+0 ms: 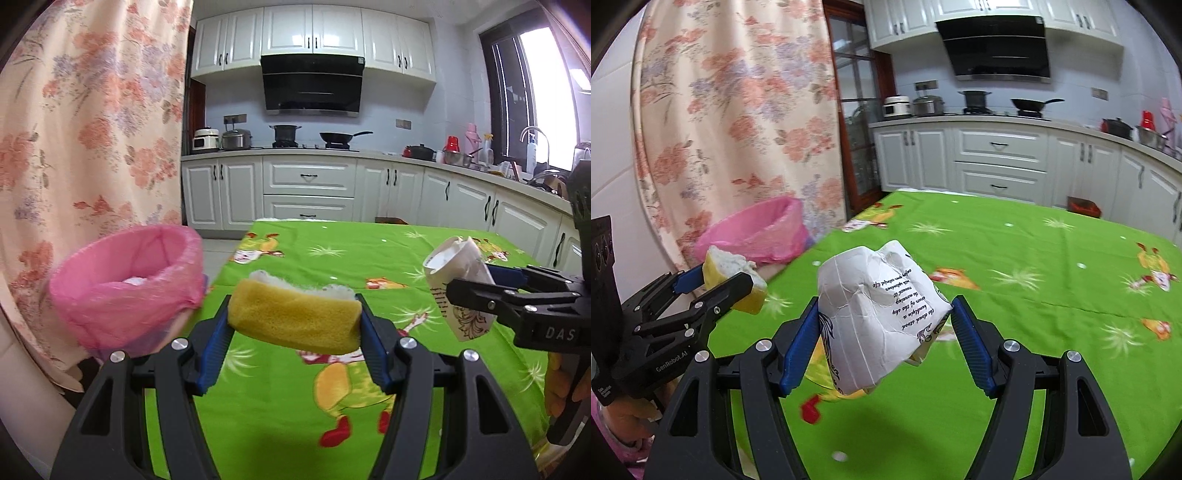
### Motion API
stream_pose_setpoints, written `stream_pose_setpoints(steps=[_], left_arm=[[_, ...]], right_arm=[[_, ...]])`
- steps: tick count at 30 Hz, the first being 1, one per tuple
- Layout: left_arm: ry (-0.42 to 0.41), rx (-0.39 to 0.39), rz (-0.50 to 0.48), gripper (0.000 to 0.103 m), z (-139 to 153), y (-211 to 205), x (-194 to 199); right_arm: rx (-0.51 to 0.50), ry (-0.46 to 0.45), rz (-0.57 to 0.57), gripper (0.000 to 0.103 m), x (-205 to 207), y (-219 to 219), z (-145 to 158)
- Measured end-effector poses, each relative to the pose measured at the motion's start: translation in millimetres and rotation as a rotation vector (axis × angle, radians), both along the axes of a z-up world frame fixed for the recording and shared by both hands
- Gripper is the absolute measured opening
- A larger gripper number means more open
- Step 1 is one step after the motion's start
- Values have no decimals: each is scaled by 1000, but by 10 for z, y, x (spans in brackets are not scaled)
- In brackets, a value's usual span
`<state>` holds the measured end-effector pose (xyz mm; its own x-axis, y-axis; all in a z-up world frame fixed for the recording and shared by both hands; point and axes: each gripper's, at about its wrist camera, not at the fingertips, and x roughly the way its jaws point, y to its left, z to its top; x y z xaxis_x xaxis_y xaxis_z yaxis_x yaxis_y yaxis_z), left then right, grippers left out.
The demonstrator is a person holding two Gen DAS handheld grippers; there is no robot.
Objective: Collect trash
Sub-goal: 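Carry the sponge and paper cup over the pink bin and open both tools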
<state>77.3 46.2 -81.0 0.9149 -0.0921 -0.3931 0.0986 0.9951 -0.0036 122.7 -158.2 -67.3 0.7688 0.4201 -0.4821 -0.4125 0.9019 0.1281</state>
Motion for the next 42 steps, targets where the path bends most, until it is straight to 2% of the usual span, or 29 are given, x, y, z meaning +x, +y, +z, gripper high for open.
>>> stream_pose_setpoints(steps=[12,18,25,31,35,42], left_arm=[[-26,-5,96,61,221,592,-58],[-18,-35,187,61,365,1163,112],[-3,-70,252,62,538,1857,466],[30,-50,255,63,520,2221,819],[65,-97,275,63,449,2423,959],[92,-116,302,64,379,2595,1109]], right_arm=[[-35,-27,138,67,252,724,174],[-42,-32,218,67,492,1237,295],[-25,-14,255,67,808,1753,453],[17,48,273,67,1108,2082,487],[0,59,287,67,1225,2284,482],[61,101,289,68,1430,2494,514]])
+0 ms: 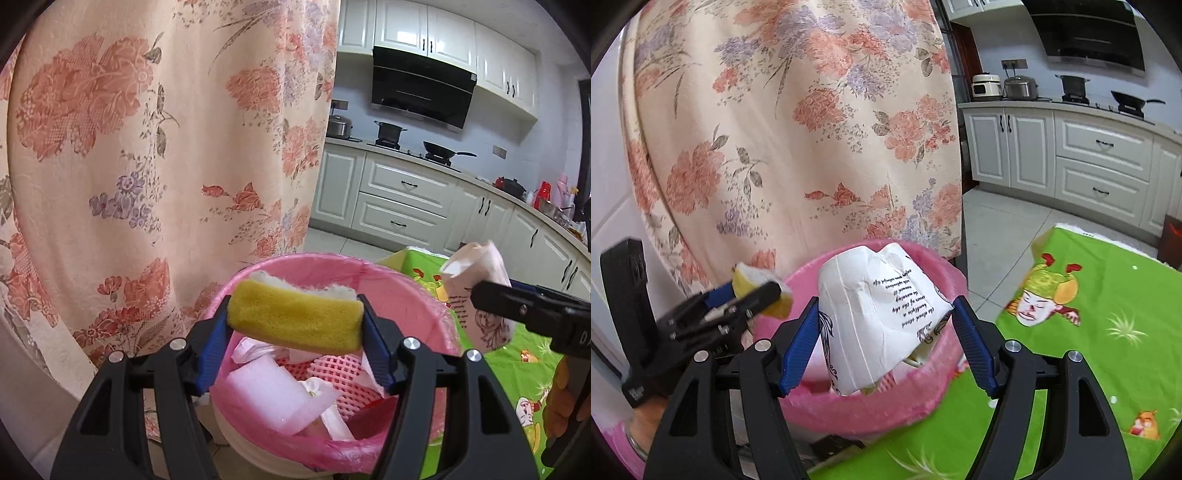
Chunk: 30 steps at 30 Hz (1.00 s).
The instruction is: Collect trash
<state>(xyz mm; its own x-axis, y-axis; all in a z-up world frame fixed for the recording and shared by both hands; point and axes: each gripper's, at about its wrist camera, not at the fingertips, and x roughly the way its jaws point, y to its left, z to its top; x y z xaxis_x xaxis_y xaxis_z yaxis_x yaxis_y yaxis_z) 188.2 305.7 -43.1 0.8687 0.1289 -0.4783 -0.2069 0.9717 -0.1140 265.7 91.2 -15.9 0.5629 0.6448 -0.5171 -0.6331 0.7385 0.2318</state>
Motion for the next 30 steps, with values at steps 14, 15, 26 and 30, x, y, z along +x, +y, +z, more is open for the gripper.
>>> stream_pose_setpoints(steps=[14,15,26,30], left_arm=[[-20,10,77,95,57,107,-96],[-25,16,80,96,74,86,-127],[-118,105,165,98,348,-360,-753],[-143,89,144,98,441,-513,-1029]], right_arm=[[120,6,7,81,169,-60,234],[122,0,1,81,145,-113,236],[29,-125,-56,85,-475,-548,343],[13,-167,-59,85,-771,-665,406]])
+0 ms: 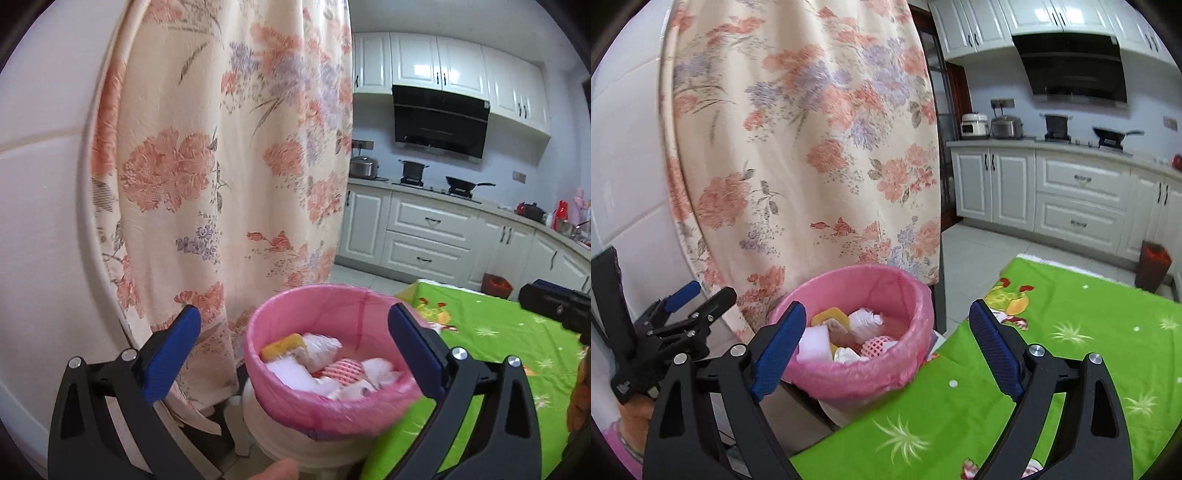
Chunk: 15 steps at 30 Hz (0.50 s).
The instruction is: Collect trash
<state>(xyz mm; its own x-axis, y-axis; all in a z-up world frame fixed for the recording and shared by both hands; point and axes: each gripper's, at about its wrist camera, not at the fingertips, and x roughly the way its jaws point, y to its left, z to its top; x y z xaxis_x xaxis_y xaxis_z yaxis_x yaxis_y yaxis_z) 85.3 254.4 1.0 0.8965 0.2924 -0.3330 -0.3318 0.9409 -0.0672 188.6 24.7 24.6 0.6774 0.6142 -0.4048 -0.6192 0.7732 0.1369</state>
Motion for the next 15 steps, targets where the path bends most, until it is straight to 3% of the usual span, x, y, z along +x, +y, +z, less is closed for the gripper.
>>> stream_pose_setpoints(steps=[5,15], left_arm=[[-14,-8,36,98,47,-210,-336],[-8,41,-56,98,-9,-673,-753]], right_arm=[[-28,-36,-16,85,-289,-147,-15],[-74,-67,-21,85,-695,-393,-202]])
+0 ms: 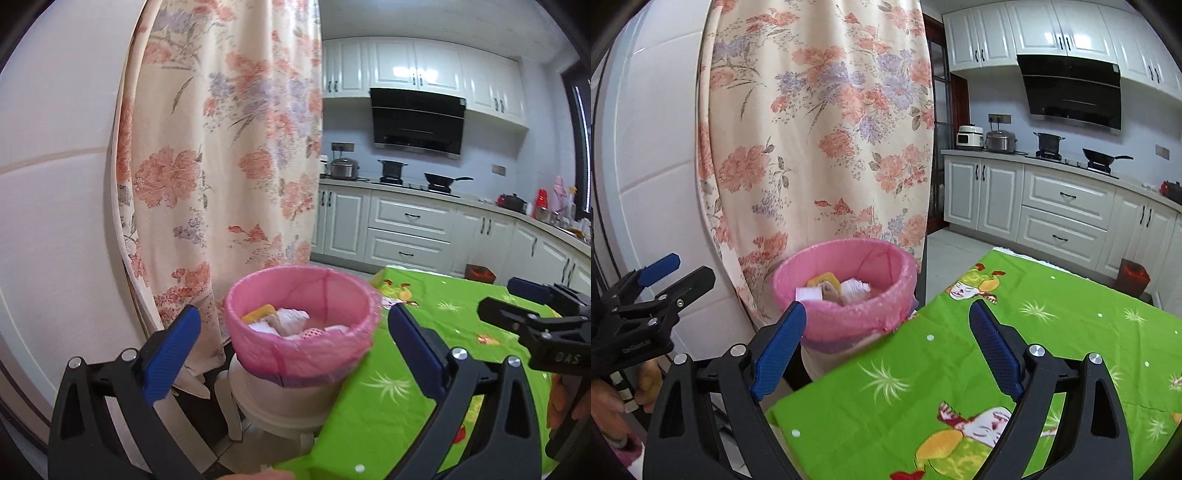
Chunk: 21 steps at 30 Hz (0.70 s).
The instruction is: Collect trash
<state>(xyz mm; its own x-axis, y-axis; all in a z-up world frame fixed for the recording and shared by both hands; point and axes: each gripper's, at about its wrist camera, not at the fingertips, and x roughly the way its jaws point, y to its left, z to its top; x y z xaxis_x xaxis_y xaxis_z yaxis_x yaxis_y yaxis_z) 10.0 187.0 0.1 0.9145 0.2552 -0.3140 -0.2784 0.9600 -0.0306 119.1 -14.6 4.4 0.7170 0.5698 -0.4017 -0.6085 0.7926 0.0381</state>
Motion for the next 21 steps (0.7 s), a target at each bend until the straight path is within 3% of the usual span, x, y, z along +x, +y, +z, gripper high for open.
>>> stream_pose_setpoints(steps=[13,21], left_arm=[[17,34,-31,98,-42,-145,-128],[22,10,-28,98,-79,-84,-125]], right_arm=[[25,-18,5,85,-186,-100,-8],[36,-28,13,85,-217,-95,-15]])
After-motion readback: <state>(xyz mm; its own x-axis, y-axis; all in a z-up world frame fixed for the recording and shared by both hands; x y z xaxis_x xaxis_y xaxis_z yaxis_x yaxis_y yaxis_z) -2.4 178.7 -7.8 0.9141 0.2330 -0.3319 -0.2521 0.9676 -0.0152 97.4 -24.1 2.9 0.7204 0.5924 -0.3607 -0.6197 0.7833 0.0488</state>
